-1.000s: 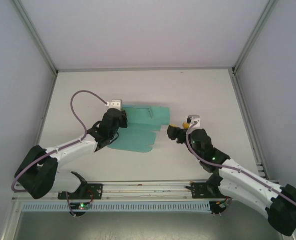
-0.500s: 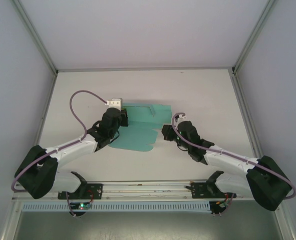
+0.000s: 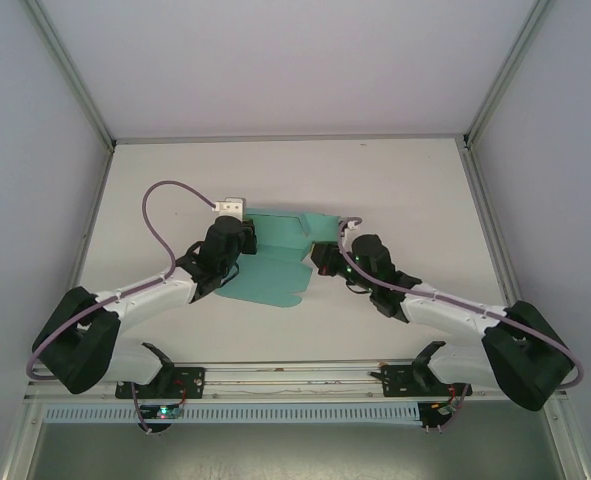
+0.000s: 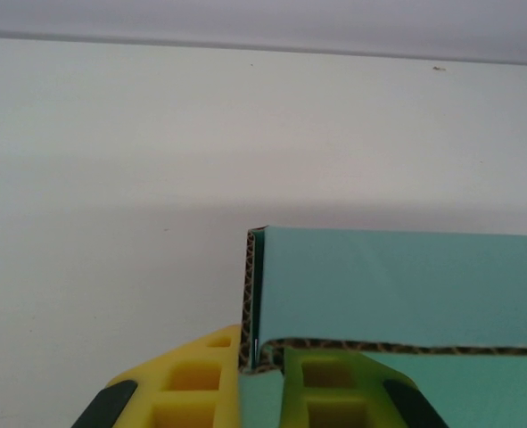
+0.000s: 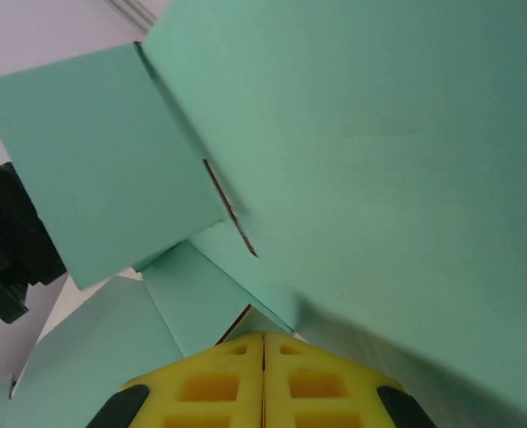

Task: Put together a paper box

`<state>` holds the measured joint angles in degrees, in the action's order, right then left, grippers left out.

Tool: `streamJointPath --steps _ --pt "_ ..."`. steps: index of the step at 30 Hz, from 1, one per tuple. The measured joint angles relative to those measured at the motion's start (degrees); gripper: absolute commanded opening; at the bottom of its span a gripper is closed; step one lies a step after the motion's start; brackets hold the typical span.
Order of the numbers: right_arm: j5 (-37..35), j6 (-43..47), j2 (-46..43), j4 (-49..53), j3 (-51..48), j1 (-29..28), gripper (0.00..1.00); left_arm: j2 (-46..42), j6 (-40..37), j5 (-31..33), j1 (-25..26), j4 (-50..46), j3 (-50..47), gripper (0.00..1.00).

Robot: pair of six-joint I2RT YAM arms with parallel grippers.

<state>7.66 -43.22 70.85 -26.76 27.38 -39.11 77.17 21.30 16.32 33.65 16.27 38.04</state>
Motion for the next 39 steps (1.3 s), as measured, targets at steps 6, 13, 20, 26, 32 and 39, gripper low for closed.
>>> streamJointPath --steps 6,13,20,26,32,39 --pt "0.72 0.57 6.45 -1.64 4.13 -0.55 0.11 0.04 0.76 -0.17 0.0 -0.04 0.02 0.0" --pt "-5.99 3.17 11.32 -1.09 6.8 -4.24 0.15 0.98 2.16 0.9 -0.02 -0.63 0.02 0.0" --pt "-10.19 7.13 13.62 5.07 11.78 -5.77 0.15 1.46 2.36 0.68 -0.02 -0.66 0.02 0.0" --pt "-11.85 9.9 8.85 10.51 11.58 -5.55 0.22 0.81 1.53 0.0 0.0 -0.68 0.02 0.0" --pt "-13.16 13.25 -7.89 19.39 8.24 -1.79 0.42 -2.69 0.33 0.2 0.02 -0.63 -0.33 0.0" --pt "-15.26 16.65 -24.59 28.04 3.28 8.63 0.56 -4.52 -0.76 -1.79 0.02 -0.66 -1.33 0.0"
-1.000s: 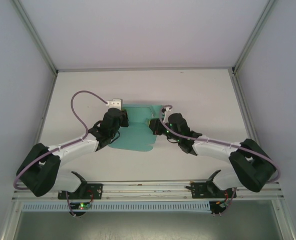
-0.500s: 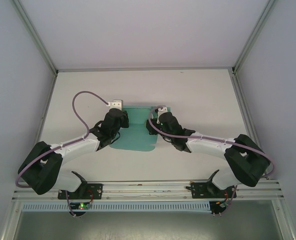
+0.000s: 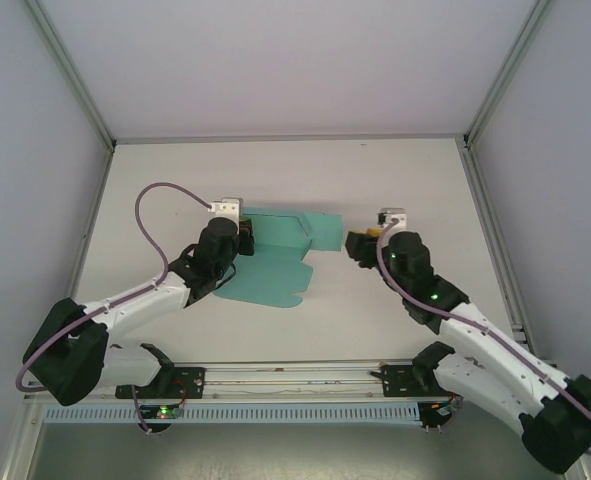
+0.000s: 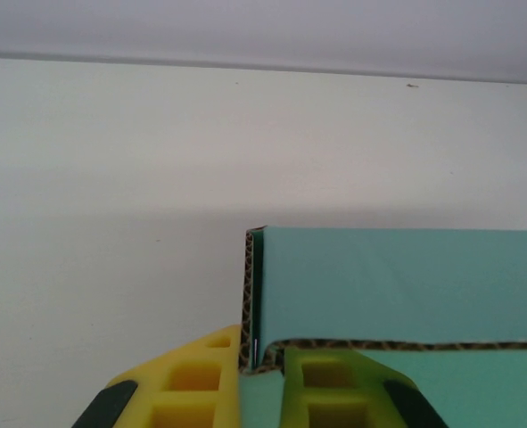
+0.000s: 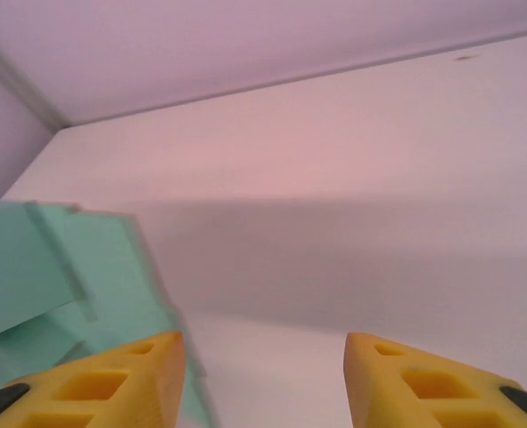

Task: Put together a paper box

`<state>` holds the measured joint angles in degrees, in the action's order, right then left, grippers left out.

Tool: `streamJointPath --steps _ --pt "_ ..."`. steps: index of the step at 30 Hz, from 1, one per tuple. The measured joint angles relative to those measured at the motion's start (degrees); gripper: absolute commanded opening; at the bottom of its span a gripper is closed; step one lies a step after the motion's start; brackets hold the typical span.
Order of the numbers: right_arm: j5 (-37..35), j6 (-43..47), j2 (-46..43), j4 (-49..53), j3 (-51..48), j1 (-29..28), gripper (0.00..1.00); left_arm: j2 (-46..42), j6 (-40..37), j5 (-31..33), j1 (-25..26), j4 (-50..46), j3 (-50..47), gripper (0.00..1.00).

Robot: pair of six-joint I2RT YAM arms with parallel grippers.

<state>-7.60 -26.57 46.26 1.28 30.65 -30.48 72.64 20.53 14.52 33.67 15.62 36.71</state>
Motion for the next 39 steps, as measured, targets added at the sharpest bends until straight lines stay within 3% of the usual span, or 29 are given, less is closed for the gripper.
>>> streamJointPath --steps 6,15,22,29,39 --pt "7.04 1.49 2.6 0.87 -0.35 8.33 0.64 -0.02 -0.42 -1.18 0.0 0.0 -0.24 0.0" --pt "23.23 2.97 12.28 -3.78 -0.33 8.44 0.65 0.07 -0.39 0.72 -0.13 -0.72 -0.24 0.0" --pt "32.46 3.93 13.27 -8.87 -0.33 3.04 0.64 1.66 0.11 0.46 -0.33 -1.09 -0.15 0.0" --pt "33.92 6.01 19.39 -11.45 2.56 -1.92 0.66 2.25 0.13 -0.74 -0.28 -1.49 0.04 0.0" --pt "34.29 8.41 27.56 -14.01 8.37 -5.31 0.76 2.27 0.15 0.13 -0.28 -1.9 0.28 0.0"
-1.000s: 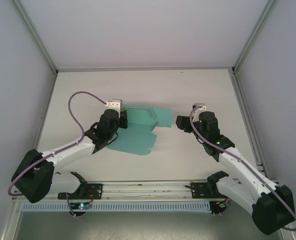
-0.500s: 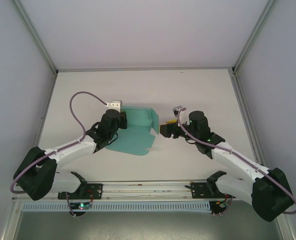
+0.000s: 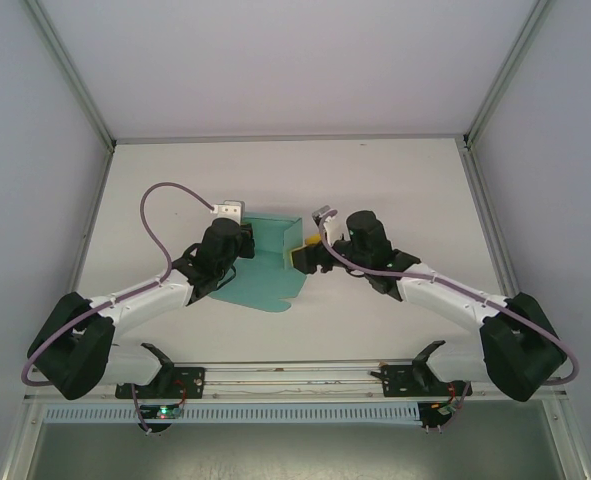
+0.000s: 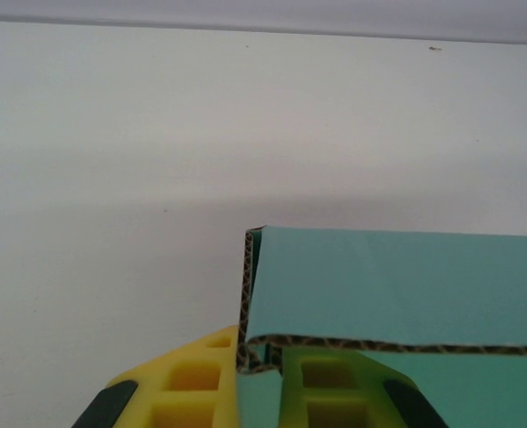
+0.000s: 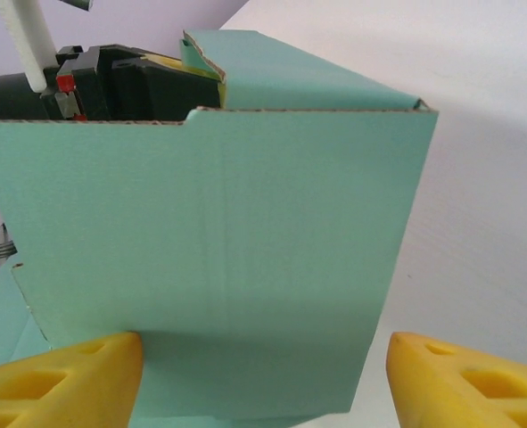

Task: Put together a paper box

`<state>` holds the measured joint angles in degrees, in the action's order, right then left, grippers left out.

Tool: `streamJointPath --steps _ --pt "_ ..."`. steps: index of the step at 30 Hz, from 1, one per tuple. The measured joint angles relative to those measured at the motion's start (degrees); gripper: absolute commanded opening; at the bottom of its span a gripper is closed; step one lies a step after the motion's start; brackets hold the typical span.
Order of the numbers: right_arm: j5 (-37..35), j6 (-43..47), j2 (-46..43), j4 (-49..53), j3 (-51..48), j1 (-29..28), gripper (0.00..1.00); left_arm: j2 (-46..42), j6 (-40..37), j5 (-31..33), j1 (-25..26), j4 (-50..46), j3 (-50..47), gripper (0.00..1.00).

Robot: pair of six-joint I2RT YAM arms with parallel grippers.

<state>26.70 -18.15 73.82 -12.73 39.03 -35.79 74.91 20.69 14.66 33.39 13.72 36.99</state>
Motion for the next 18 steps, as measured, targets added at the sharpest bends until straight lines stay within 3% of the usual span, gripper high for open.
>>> streamJointPath --steps 18 --pt "1.25 -6.08 1.88 -2.6 0.63 0.0 0.84 0.04 0.17 1.97 -0.02 -1.2 0.59 0.0"
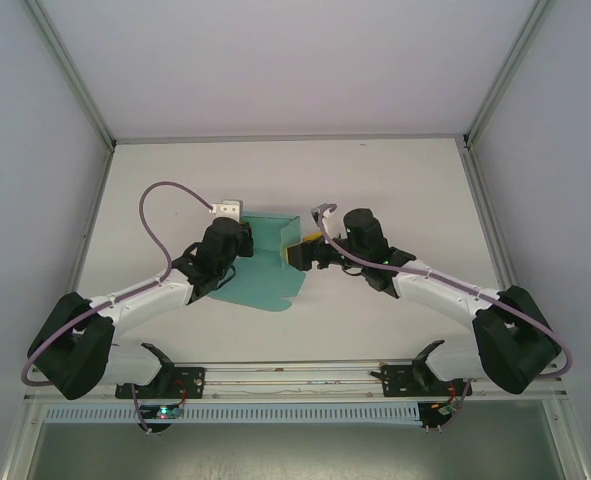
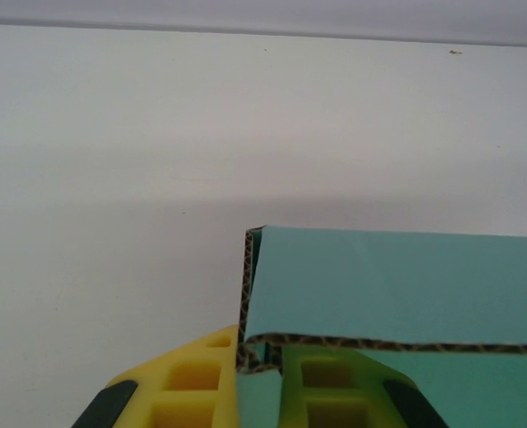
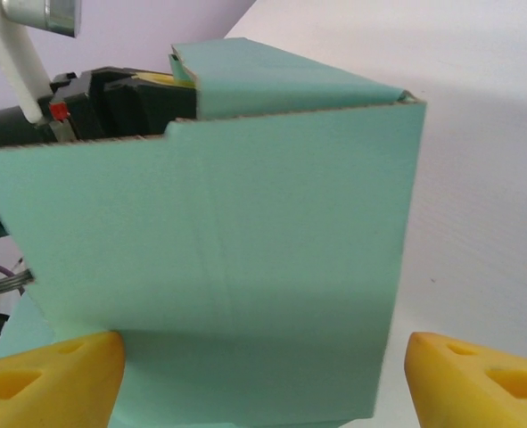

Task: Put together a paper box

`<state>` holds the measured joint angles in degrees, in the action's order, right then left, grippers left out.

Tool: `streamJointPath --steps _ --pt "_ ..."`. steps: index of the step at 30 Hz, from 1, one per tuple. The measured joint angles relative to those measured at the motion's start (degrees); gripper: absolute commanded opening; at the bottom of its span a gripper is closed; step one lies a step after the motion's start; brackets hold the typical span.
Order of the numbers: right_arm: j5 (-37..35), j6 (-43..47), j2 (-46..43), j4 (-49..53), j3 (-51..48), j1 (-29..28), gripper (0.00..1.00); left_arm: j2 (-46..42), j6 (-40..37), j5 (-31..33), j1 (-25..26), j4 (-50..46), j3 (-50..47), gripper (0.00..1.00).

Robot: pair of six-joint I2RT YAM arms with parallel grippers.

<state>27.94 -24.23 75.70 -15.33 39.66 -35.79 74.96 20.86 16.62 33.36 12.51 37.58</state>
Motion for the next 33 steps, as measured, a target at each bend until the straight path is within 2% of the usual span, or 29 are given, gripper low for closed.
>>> streamJointPath --steps 7,10,13,17,22,28,33 --pt "-0.79 0.15 -2.34 -0.57 0.0 -0.04 0.83 0.0 -0.04 -0.87 0.02 -0.13 0.07 0.0" --pt "-2.36 0.61 -1.62 0.87 0.37 -0.37 0.78 0.0 -0.09 -1.57 0.02 -0.2 0.07 0.0" --pt "-4.39 1.31 -0.37 2.97 1.86 -0.5 0.73 -0.11 -0.22 -1.51 0.02 -0.37 0.07 0.0" --pt "-8.0 1.92 -0.94 5.9 2.4 -0.74 0.73 -0.48 -0.26 -1.38 0.07 -0.81 0.07 0.0" --pt "-13.57 2.58 -6.16 11.93 2.16 -0.85 0.7 -1.29 -0.26 -0.17 0.07 -1.53 0.07 0.0" --pt "-17.0 3.21 -9.25 14.99 2.12 -0.85 0.46 -1.31 -0.28 0.37 0.07 -1.88 0.07 0.0" --pt "-19.17 3.34 -7.3 17.4 2.4 -0.85 0.18 -1.46 -0.28 0.04 0.07 -1.88 0.07 0.0"
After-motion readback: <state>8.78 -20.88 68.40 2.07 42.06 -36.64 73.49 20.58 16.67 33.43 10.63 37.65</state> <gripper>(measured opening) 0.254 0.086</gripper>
